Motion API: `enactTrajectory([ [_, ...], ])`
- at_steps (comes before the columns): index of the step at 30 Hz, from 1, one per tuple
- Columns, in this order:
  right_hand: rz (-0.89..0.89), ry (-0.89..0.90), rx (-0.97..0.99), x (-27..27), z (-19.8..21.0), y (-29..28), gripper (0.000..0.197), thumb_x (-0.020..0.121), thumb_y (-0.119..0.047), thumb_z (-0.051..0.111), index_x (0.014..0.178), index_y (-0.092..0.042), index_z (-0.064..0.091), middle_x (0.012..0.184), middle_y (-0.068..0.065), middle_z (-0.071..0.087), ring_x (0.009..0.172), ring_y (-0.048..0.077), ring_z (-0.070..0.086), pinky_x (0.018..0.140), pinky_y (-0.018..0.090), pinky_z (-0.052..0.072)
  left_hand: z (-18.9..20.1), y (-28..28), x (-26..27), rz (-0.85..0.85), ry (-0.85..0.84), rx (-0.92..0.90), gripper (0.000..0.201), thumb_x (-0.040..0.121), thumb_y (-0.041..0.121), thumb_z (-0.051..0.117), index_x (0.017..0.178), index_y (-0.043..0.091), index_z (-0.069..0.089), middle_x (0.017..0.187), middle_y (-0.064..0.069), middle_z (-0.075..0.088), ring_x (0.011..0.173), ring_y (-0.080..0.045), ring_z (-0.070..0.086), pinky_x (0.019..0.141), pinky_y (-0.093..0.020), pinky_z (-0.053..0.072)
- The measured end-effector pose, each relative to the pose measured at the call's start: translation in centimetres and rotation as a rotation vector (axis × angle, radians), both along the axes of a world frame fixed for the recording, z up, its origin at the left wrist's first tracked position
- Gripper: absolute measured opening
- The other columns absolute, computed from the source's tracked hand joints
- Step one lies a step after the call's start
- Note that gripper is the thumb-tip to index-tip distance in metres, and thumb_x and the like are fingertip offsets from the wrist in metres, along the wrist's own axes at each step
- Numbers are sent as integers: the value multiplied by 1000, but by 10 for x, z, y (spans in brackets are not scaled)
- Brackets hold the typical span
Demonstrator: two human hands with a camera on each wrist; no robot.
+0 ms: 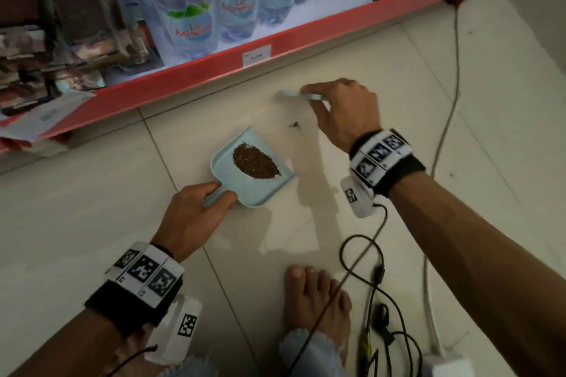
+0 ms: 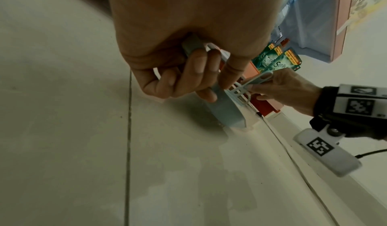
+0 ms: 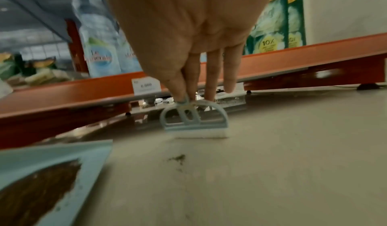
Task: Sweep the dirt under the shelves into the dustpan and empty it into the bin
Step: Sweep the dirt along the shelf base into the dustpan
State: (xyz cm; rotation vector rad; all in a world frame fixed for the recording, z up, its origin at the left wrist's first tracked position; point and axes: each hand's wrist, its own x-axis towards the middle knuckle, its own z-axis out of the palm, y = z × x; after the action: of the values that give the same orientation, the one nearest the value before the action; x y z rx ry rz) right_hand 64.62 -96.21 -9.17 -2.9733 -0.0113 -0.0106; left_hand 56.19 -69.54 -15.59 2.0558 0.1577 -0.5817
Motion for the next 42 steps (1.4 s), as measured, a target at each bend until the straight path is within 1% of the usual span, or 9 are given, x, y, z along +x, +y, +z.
enactTrajectory([
  [4, 280, 200, 23, -8, -10, -13, 35, 98, -15, 49, 128, -26, 65, 122, 9, 68, 109, 29, 63, 88, 39, 53, 1, -7, 1, -4, 14, -19, 27, 85, 39, 67, 69, 18, 71, 72, -3, 70, 61, -7, 56, 65, -28, 46],
  [9, 371, 196, 100, -31, -6, -44, 38, 91, 0, 57, 124, -14, 68, 127, 9, 66, 121, 28, 60, 102, 43, 48, 0, -13, 3, 6, 53, -28, 30, 79, 46, 64, 67, 19, 70, 53, 17, 59, 49, 1, 50, 60, -27, 42],
  [13, 353, 52, 193, -37, -1, -52, 28, 97, -7, 55, 121, -12, 69, 121, 8, 70, 119, 27, 62, 99, 45, 51, -2, -23, 9, -8, 61, 8, 41, 71, 53, 58, 70, 15, 71, 52, 9, 59, 52, -5, 51, 59, -27, 42],
  [16, 233, -67, 181, -32, 4, -48, 26, 100, -18, 50, 116, -16, 70, 109, 4, 73, 99, 26, 67, 84, 42, 55, -2, -33, 14, -41, 49, 70, 50, 70, 55, 54, 76, 8, 70, 60, 3, 61, 59, -13, 54, 60, -29, 43],
  [24, 67, 134, -15, -32, 0, -15, 27, 99, -24, 40, 100, -16, 66, 82, 5, 65, 68, 29, 60, 61, 33, 49, 0, -49, 26, -38, 139, 112, 54, 66, 55, 57, 81, 6, 73, 55, 5, 56, 55, -15, 54, 60, -29, 43],
  [33, -82, -14, 335, -47, 1, -1, 23, 95, -26, 50, 102, -20, 71, 84, 2, 74, 72, 24, 70, 67, 39, 59, 2, -54, 28, -30, 174, 130, 47, 69, 52, 58, 82, 10, 75, 55, 7, 59, 56, -14, 57, 59, -28, 44],
  [36, -143, -54, 226, -46, 0, -4, 23, 96, -27, 48, 104, -23, 69, 85, 3, 73, 74, 28, 68, 64, 38, 56, 2, -55, 27, -38, 159, 139, 41, 76, 49, 61, 83, 11, 76, 61, 6, 63, 60, -12, 59, 59, -27, 44],
  [40, -28, 37, 19, -48, -6, 4, 25, 100, -28, 42, 99, -22, 66, 83, 0, 69, 65, 25, 59, 52, 25, 34, 4, -56, 27, -48, 152, 156, 37, 80, 45, 63, 83, 11, 76, 62, 6, 63, 60, -11, 59, 57, -26, 43],
  [42, 50, 90, 92, -51, -6, 9, 25, 99, -30, 43, 102, -23, 67, 86, 0, 71, 70, 25, 64, 56, 28, 46, 5, -57, 27, -51, 157, 153, 36, 81, 43, 63, 81, 9, 75, 61, 5, 62, 61, -13, 59, 57, -26, 42],
])
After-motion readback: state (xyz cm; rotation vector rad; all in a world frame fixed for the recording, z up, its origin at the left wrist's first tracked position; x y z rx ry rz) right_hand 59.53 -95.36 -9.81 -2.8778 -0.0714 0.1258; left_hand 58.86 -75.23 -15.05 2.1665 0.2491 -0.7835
